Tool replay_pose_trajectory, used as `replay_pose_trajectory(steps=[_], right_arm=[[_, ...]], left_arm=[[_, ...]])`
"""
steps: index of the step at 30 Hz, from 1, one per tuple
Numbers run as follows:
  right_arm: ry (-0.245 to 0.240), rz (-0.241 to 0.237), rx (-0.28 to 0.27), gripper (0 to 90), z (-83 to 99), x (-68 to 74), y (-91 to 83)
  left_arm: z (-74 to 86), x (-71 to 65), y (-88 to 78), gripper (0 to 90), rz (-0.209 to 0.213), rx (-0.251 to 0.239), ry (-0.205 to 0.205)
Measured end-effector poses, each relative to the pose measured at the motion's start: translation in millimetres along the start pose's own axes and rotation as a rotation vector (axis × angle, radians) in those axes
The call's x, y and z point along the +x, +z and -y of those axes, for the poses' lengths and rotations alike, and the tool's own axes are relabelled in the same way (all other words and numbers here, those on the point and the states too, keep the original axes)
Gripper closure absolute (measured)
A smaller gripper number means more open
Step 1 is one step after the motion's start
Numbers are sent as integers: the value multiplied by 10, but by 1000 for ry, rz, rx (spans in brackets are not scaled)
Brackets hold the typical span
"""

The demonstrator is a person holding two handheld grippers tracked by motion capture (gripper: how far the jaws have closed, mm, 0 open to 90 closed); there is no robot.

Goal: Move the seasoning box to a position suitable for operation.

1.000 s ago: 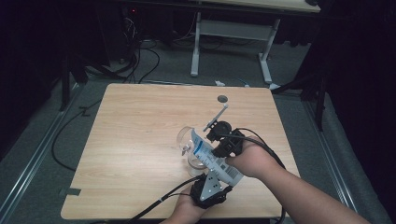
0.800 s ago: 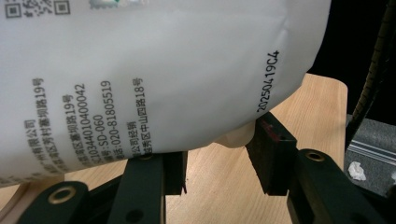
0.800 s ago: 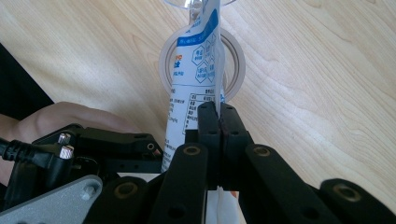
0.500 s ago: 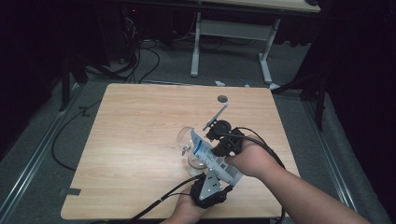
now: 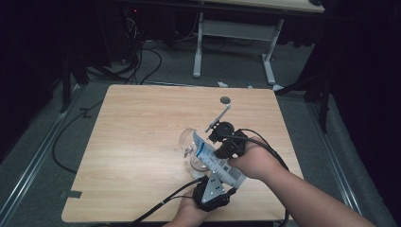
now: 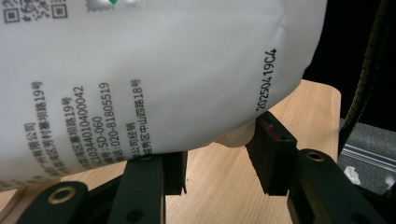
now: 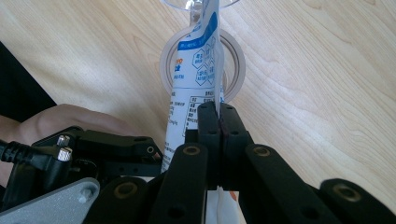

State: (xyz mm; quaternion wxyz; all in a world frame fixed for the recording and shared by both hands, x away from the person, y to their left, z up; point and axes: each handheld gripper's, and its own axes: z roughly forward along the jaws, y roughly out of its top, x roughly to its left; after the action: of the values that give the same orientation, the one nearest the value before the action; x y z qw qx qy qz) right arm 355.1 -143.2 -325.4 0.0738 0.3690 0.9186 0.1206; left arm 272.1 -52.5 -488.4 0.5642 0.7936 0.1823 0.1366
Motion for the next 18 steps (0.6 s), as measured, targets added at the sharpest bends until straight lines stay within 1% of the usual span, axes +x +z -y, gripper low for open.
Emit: replay_pose_trajectory(steps=[9,14,18], right_arm=[[-16,0,1,897,12,-14,8],[-6,1,-2,897,2,-17,8],[-14,2,-5,898,-7,-23,11]], left_arm=[[-2,-4,16,604,4,0,0],[-10,7,15,604,3,-2,-3],[-12,12,15,604,3,-4,-6]])
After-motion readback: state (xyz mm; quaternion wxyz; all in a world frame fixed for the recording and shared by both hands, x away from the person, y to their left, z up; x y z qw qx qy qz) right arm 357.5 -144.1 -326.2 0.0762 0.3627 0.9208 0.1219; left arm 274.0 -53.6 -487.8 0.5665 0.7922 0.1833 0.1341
